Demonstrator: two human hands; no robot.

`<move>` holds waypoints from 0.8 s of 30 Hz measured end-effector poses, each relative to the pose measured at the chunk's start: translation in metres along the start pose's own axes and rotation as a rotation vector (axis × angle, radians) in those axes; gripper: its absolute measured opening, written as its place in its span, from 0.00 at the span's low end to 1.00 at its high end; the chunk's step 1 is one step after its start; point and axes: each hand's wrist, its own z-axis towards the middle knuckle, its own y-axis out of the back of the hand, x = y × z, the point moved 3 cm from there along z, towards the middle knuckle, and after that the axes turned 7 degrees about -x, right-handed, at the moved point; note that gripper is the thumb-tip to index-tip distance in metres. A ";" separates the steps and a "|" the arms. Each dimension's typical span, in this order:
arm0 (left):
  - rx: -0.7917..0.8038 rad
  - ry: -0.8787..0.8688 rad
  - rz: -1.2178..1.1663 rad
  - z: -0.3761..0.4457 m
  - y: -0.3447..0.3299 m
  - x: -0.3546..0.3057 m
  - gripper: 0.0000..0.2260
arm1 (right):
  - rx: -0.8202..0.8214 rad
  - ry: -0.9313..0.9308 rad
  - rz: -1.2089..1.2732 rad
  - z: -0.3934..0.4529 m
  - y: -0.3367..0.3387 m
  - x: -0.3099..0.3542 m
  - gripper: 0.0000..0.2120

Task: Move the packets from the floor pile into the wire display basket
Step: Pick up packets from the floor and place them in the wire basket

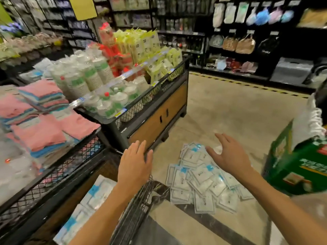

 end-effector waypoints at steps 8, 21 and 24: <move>0.114 -0.108 0.027 0.041 -0.069 -0.094 0.24 | 0.012 -0.176 -0.028 0.019 0.007 -0.124 0.35; 0.287 -0.228 0.036 0.132 -0.169 -0.113 0.24 | 0.070 -0.448 -0.104 0.047 -0.027 -0.185 0.35; 0.302 -0.271 0.080 0.172 -0.193 -0.097 0.26 | 0.067 -0.475 -0.135 0.075 -0.038 -0.175 0.35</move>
